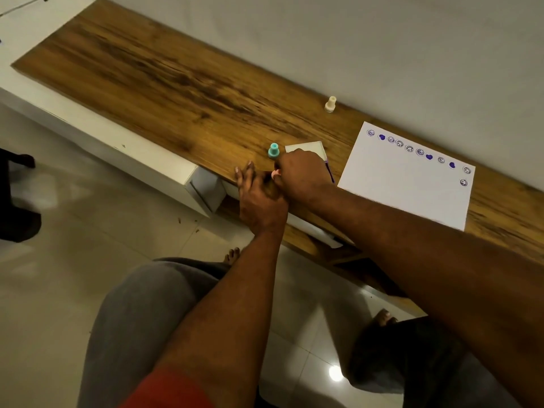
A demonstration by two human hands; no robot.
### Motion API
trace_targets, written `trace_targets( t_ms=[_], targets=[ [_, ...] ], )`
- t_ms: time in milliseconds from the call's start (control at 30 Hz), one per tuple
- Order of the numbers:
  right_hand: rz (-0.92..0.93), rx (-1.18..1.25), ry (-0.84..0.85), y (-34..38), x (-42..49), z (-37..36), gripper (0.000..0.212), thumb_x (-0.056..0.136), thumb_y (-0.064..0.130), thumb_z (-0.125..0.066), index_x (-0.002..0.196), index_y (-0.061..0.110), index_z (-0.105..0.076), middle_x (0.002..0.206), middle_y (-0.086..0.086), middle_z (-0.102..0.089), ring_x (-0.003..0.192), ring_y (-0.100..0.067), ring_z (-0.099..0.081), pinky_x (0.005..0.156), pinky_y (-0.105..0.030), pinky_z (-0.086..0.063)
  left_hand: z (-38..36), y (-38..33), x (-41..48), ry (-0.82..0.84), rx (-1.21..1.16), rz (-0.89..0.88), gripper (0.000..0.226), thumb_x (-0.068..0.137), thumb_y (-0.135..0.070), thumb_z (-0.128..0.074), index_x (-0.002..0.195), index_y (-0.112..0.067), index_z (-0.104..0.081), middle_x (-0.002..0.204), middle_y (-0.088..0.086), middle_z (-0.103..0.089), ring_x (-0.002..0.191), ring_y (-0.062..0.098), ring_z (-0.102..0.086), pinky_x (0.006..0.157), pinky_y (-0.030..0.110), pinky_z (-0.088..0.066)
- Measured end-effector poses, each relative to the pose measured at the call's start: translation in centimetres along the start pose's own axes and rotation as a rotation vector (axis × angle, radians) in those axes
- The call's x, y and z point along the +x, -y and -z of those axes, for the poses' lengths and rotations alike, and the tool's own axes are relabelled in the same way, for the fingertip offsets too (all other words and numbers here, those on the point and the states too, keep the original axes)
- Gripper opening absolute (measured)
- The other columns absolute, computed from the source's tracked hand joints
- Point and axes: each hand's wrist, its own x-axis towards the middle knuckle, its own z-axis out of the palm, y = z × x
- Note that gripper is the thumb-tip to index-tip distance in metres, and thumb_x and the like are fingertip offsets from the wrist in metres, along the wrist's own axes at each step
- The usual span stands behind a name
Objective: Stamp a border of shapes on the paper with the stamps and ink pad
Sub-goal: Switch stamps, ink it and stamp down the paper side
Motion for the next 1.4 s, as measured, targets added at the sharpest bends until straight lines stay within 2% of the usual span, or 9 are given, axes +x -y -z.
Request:
trace_targets(
  t_ms=[300,400,533,667,767,967,1100,1300,1400],
  targets=[
    [0.057,-0.17,0.068,1.3,1.3,-0.3,0.02,0.1,0.018,-0.06,0.116,0.008,-0.065,0.109,-0.014,-0.068,0.096,-0.028,-0.068,0.072,-0.036,-0.047,0.0,0.0,-0.1,-0.015,-0.045,-0.03,0.035,0.092,-0.041,-0.076,0.12,-0.02,-0.075,0.163,0.0,-0.048,0.162,0.026,-0.022,0.119,0.041,-0.03],
    [-0.017,-0.052,0.057,1.2,1.1,-0.6,0.018,0.1,0.021,-0.06,0.113,0.009,-0.066,0.107,-0.013,-0.069,0.095,-0.027,-0.067,0.075,-0.036,-0.05,0.2,-0.1,0.2,-0.003,-0.029,-0.019,0.031,0.095,-0.041,-0.074,0.119,-0.022,-0.076,0.163,-0.002,-0.048,0.161,0.025,-0.022,0.118,0.037,-0.029],
    [-0.125,0.197,0.041,0.2,0.8,-1.3,0.021,0.096,0.036,-0.063,0.099,0.015,-0.066,0.099,-0.009,-0.069,0.082,-0.02,-0.06,0.068,-0.031,-0.041,0.4,0.0,0.9,0.004,0.02,0.0,0.027,0.098,-0.037,-0.068,0.119,-0.021,-0.076,0.162,-0.003,-0.049,0.16,0.023,-0.024,0.121,0.043,-0.031],
    [-0.157,0.453,-0.103,-1.6,0.6,-0.8,0.045,0.087,0.059,-0.069,0.111,0.022,-0.072,0.093,0.004,-0.072,0.083,-0.011,-0.064,0.073,-0.027,-0.051,0.7,-0.2,1.0,0.022,0.01,0.009,0.042,0.096,-0.045,-0.068,0.129,-0.02,-0.073,0.161,-0.003,-0.05,0.16,0.022,-0.025,0.12,0.045,-0.033],
    [-0.187,0.454,-0.205,-2.4,1.9,-0.2,0.047,0.087,0.066,-0.065,0.111,0.027,-0.072,0.087,0.009,-0.07,0.078,-0.009,-0.065,0.064,-0.023,-0.045,1.0,-0.1,1.0,0.008,-0.024,-0.036,0.05,0.088,-0.044,-0.076,0.131,-0.018,-0.069,0.157,0.002,-0.054,0.158,0.025,-0.031,0.12,0.045,-0.035],
    [-0.131,0.31,-0.066,-2.2,5.2,-0.2,0.048,0.086,0.056,-0.071,0.122,0.024,-0.069,0.109,0.002,-0.072,0.098,-0.017,-0.066,0.076,-0.03,-0.051,1.4,-0.1,0.7,-0.031,-0.092,-0.102,0.083,0.079,-0.057,-0.067,0.147,-0.012,-0.055,0.152,0.008,-0.055,0.151,0.028,-0.039,0.117,0.038,-0.034],
    [-0.146,0.318,-0.016,-2.0,6.5,-0.8,0.034,0.087,0.049,-0.074,0.109,0.023,-0.073,0.105,0.002,-0.073,0.097,-0.018,-0.067,0.077,-0.033,-0.054,1.7,0.2,0.8,-0.067,-0.113,-0.147,0.075,0.079,-0.05,-0.071,0.143,-0.013,-0.058,0.148,0.007,-0.058,0.145,0.027,-0.045,0.118,0.044,-0.04],
    [-0.194,0.534,-0.082,-3.3,5.4,0.1,0.038,0.09,0.047,-0.073,0.114,0.018,-0.076,0.105,0.002,-0.075,0.095,-0.012,-0.067,0.083,-0.032,-0.056,2.0,-0.5,1.4,-0.161,-0.042,-0.137,0.056,0.085,-0.045,-0.079,0.134,-0.022,-0.065,0.146,-0.001,-0.061,0.149,0.024,-0.041,0.116,0.058,-0.036],
    [-0.174,0.665,-0.145,-4.3,2.7,1.2,0.038,0.091,0.05,-0.071,0.103,0.015,-0.079,0.088,0.002,-0.074,0.078,-0.01,-0.065,0.067,-0.027,-0.051,2.1,-1.5,1.6,-0.105,-0.013,-0.212,0.058,0.087,-0.05,-0.078,0.136,-0.022,-0.067,0.147,-0.001,-0.06,0.151,0.026,-0.037,0.119,0.054,-0.029]
  ],
)
